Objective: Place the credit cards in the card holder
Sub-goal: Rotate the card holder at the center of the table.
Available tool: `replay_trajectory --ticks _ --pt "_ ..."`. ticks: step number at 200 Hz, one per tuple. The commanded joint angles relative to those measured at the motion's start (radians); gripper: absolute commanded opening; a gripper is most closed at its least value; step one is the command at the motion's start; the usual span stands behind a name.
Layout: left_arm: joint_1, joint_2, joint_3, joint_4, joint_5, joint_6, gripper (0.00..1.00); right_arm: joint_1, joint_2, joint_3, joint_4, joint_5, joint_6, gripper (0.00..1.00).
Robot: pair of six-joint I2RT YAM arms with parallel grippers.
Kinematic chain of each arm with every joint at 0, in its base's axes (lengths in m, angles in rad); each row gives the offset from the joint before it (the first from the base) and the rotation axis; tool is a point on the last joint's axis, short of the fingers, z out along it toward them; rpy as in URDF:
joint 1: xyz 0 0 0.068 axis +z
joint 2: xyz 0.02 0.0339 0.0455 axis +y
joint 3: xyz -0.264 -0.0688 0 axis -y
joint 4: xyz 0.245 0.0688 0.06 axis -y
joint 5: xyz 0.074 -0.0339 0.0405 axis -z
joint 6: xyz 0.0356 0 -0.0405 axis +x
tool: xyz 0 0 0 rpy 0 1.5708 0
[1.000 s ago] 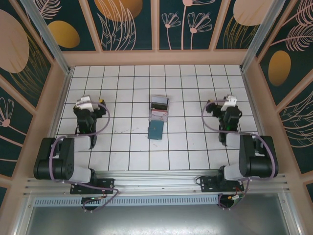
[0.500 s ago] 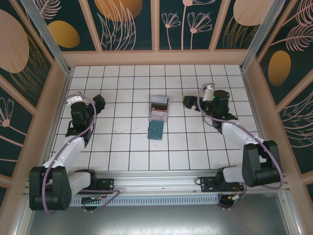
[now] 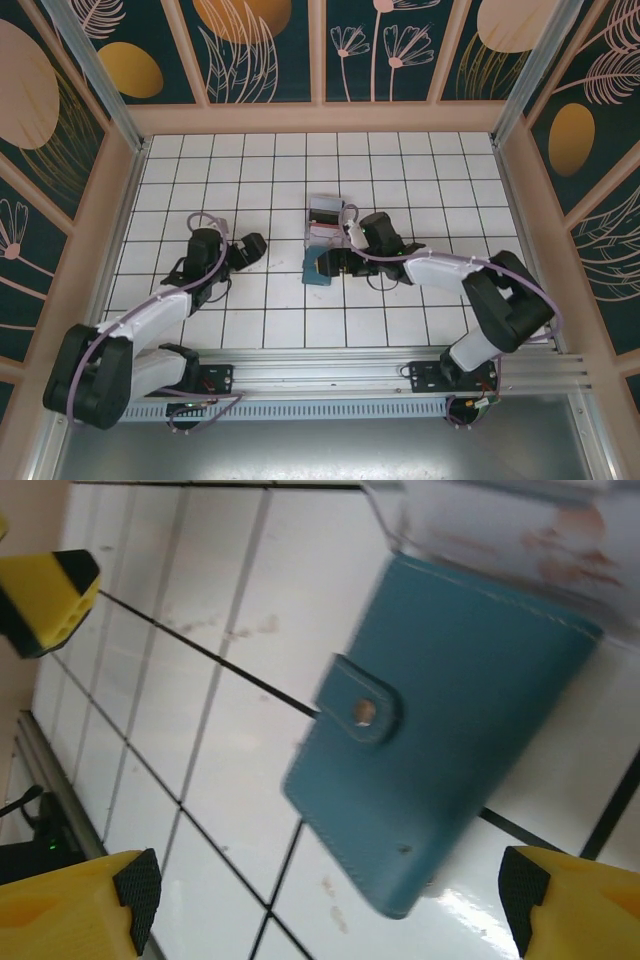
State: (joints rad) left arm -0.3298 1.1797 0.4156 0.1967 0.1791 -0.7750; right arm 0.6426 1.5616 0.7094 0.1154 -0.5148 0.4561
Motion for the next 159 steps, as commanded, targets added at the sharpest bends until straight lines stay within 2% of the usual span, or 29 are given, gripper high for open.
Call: replay_trajectory --ticks 1,42,50,85,106,118,142,159 --pt "-0.053 0.078 0.069 -0.059 0.112 0.058 0.97 0.01 0.05 0.071 0.039 0.03 0.029 0.9" --pt "-0.098 0.142 0.067 -0.008 0.128 0.013 0.97 0.005 0.124 0.146 -0.056 0.149 -0.021 0.9" --pt "-0.1 0.145 0.06 0.008 0.126 0.0 0.98 0.005 0.13 0.146 -0.074 0.162 -0.022 0.87" --pt "-0.103 0.137 0.055 -0.003 0.081 -0.032 0.99 0.081 0.12 0.125 -0.097 0.107 -0.013 0.86" --pt "-0.102 0.106 0.069 -0.129 -0.08 -0.082 0.99 0.151 0.14 0.154 -0.11 0.065 0.01 0.88" --pt "-0.103 0.092 0.074 -0.158 -0.123 -0.082 0.99 0.183 0.164 0.173 -0.075 0.014 0.032 0.88" --pt "-0.103 0.074 0.095 -0.176 -0.152 -0.086 0.99 0.23 0.241 0.278 -0.066 -0.02 0.004 0.88" --pt "-0.102 0.062 0.111 -0.192 -0.178 -0.096 0.99 0.217 0.282 0.351 -0.06 -0.036 -0.01 0.89"
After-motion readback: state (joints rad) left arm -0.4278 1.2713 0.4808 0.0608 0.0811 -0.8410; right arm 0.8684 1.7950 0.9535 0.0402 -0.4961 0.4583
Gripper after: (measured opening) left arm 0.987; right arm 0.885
